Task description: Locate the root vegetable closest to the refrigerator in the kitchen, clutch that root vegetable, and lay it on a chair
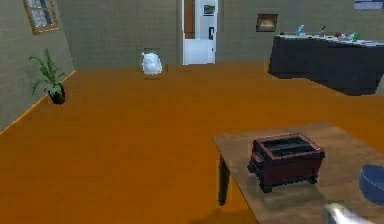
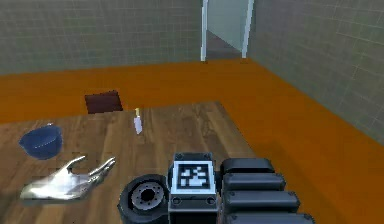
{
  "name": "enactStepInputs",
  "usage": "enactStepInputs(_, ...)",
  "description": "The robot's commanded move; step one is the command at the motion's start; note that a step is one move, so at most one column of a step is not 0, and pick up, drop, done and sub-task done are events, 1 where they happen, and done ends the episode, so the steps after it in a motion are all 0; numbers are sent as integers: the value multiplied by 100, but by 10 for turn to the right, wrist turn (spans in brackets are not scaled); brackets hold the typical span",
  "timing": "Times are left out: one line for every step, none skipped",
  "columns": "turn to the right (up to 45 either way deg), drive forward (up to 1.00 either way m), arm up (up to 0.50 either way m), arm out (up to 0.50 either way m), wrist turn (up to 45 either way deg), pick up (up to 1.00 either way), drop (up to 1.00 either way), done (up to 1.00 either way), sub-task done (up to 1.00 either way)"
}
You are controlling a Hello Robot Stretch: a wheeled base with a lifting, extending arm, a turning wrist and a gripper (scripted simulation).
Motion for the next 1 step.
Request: enactStepInputs(450, 0, 0, 0, 0, 0, 0, 0, 0)
